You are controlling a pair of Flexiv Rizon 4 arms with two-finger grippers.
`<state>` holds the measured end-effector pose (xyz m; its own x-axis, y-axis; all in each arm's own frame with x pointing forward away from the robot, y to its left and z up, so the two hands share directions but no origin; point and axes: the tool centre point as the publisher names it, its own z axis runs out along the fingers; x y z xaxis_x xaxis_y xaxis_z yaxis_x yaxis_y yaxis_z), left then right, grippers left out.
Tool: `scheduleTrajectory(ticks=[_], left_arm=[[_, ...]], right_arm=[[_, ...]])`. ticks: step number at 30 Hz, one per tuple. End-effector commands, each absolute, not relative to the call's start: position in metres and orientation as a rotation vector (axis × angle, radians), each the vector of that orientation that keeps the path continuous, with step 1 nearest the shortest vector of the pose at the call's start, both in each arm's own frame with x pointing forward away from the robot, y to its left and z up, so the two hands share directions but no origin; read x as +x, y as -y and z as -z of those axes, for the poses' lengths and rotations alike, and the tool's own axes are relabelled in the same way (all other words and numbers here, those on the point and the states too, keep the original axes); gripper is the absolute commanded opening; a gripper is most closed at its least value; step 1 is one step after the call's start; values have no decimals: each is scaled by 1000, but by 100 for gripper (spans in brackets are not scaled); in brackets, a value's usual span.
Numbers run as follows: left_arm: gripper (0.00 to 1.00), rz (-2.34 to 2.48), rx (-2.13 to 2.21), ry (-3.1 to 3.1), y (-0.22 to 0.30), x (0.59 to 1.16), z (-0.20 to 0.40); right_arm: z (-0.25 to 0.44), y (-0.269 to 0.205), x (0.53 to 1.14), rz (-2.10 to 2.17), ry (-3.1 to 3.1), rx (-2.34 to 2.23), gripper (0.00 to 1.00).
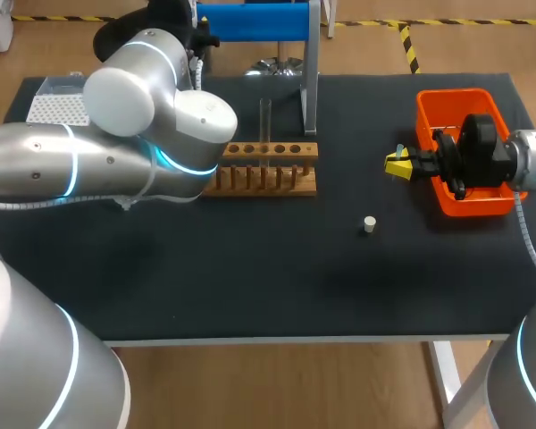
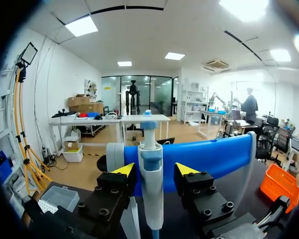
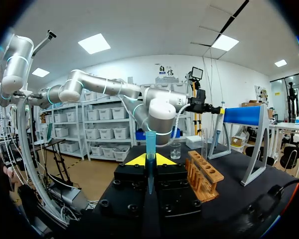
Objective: Invert the test tube, pick up the pipette, mount the tip to pipette, aspirate from beaker and dispense into the tube, eject the tip, return the pipette, and cap with the stopper.
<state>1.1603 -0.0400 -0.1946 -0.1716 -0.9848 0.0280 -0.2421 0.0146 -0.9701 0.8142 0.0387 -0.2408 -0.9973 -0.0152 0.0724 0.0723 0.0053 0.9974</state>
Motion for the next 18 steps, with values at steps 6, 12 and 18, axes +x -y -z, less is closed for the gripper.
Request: scheduleTrajectory(ticks=[6,12,18], left_arm=[[47,1228,-1301,-1500,43,1165,199],[46,1234,-1297,-1489,43,1165,200],[46,1234,-1299,-1482,43,1165,202]], right_arm=[[240,-38,813,2172,2184,-62,0],[240,-38,813,2172,2184,-62,0],[240,-38,813,2172,2184,-62,0]])
